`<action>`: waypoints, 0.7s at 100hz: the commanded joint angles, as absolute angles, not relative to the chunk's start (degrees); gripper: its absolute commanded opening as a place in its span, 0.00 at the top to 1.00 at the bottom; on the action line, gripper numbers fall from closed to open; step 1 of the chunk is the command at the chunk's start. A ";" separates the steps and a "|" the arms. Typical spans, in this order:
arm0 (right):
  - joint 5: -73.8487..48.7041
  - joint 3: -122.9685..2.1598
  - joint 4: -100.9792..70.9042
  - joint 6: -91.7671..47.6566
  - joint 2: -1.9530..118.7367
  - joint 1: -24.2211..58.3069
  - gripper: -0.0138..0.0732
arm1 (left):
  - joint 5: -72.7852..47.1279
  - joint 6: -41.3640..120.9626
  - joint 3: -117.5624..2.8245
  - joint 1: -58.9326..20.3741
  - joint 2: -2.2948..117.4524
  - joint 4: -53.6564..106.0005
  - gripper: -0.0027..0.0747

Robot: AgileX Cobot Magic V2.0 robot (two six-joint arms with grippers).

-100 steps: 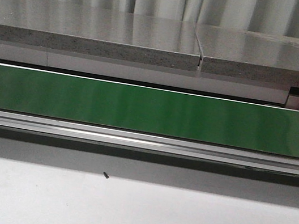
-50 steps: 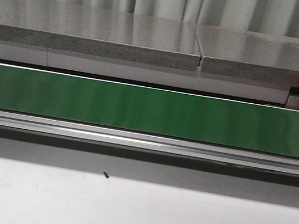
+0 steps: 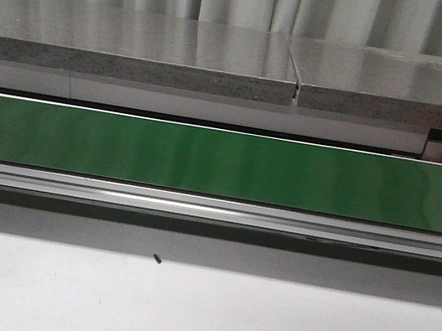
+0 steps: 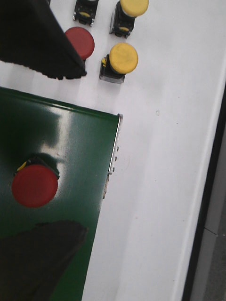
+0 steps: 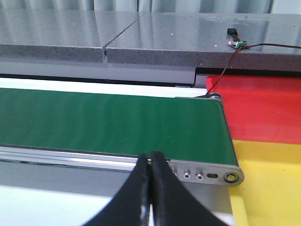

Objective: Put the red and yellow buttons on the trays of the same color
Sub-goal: 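Move the left gripper back over another red button on the table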

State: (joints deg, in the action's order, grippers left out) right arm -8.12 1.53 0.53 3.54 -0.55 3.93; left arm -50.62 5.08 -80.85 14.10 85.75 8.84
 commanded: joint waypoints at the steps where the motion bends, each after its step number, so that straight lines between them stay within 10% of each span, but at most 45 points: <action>1: -3.58 0.67 1.25 3.38 -1.63 3.97 0.92 | -47.90 4.79 -82.65 16.31 82.26 9.39 0.19; 70: -3.58 0.67 1.25 3.38 -1.63 3.97 0.92 | -31.94 0.00 -51.86 38.47 73.84 9.27 0.20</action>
State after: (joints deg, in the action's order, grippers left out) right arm -8.12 1.53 0.53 3.54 -0.55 3.93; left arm -38.26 1.04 -53.67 37.03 76.01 8.84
